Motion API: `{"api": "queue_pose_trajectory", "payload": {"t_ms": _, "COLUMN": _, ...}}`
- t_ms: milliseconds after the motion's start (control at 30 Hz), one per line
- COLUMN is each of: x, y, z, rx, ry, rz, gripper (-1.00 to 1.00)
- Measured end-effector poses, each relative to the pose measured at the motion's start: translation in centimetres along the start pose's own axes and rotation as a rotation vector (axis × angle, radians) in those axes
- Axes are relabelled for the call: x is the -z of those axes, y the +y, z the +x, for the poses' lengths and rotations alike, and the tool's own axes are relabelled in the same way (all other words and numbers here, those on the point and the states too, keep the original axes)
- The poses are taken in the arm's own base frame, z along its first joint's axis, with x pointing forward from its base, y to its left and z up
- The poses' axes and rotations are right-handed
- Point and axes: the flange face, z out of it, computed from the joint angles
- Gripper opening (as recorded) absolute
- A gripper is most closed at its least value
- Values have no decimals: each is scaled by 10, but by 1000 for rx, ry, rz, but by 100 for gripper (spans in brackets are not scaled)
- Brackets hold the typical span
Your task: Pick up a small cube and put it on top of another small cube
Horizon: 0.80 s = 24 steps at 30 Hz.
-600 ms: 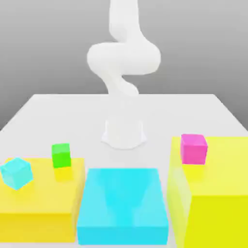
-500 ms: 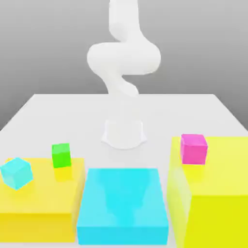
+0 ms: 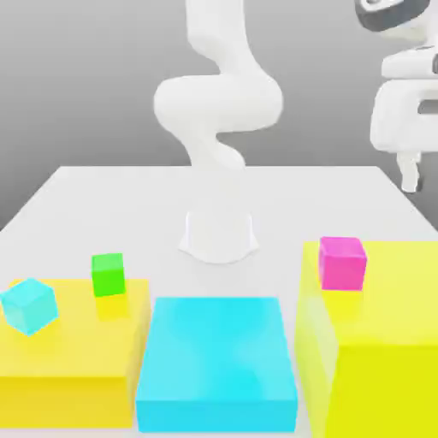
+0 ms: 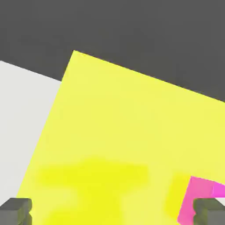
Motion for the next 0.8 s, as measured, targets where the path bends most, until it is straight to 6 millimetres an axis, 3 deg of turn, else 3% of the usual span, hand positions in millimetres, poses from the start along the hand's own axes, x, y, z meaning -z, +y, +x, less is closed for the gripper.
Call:
{"api": "queue_pose_trajectory", "payload": {"t_ms": 133, "x": -52, "y": -19, "z": -70, "rx": 25, "ry": -140, "rz": -76, "gripper": 0}}
{"api": "queue_pose_trajectory", "payload": {"t_ms": 233, "x": -92, "y": -2, "z": -89, "rx": -56, "ry": -181, "rz": -101, "gripper": 0}}
{"api": "queue_pose_trajectory", "payload": {"t_ms": 367, "x": -133, "y": 35, "z": -81, "rx": -203, "ry": -174, "rz": -105, "gripper": 0}}
{"api": "queue_pose_trajectory", "payload": {"t_ms": 567, "x": -174, "y": 97, "z": -68, "rx": -395, "ry": -134, "rz": -91, "gripper": 0}}
{"api": "queue_pose_trajectory", "payload": {"t_ms": 700, "x": -191, "y": 138, "z": -61, "rx": -510, "ry": -106, "rz": -71, "gripper": 0}}
{"api": "queue_pose_trajectory", "payload": {"t_ms": 800, "x": -192, "y": 147, "z": -54, "rx": -555, "ry": -78, "rz": -40, "gripper": 0}}
